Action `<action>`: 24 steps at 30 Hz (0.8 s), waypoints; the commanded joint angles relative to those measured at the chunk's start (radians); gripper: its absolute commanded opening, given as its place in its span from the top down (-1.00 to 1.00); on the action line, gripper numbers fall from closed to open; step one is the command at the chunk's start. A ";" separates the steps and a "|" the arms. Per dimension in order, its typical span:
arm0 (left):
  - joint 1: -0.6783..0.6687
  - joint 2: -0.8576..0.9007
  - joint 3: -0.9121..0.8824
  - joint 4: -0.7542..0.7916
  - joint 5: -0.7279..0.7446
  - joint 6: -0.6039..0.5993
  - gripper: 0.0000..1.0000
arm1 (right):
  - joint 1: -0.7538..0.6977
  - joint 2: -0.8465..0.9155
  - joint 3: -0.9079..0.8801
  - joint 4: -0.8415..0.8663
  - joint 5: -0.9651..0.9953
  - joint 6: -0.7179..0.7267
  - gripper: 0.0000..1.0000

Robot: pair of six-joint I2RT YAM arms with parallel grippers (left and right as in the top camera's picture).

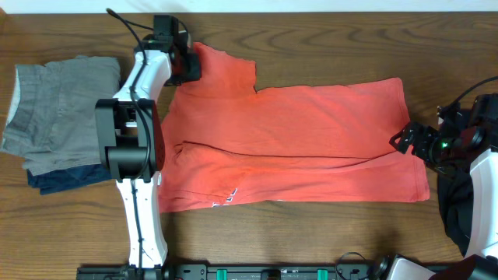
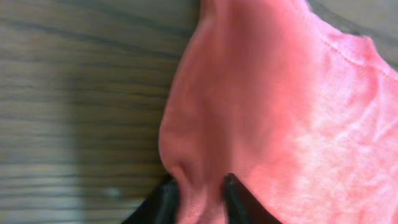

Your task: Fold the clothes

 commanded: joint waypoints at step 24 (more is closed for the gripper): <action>-0.008 -0.141 0.009 -0.229 0.011 -0.096 0.88 | 0.013 0.114 0.032 0.003 0.086 0.018 -0.93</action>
